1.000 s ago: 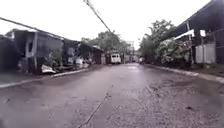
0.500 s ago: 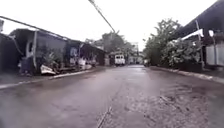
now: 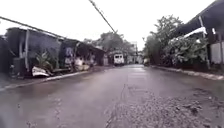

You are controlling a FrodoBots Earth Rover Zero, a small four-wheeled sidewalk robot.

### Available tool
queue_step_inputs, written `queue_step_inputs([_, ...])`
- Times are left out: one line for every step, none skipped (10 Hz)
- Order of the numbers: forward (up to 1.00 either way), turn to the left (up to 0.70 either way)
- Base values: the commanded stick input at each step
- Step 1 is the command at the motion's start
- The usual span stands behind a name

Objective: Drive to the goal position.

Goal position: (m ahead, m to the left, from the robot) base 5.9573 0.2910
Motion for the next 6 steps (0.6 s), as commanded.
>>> queue_step_inputs([1.0,0.0])
queue_step_inputs([1.0,0.0])
queue_step_inputs([1.0,0.0])
queue_step_inputs([1.0,0.0])
queue_step_inputs([1.0,0.27])
queue_step_inputs([1.0,0.27])
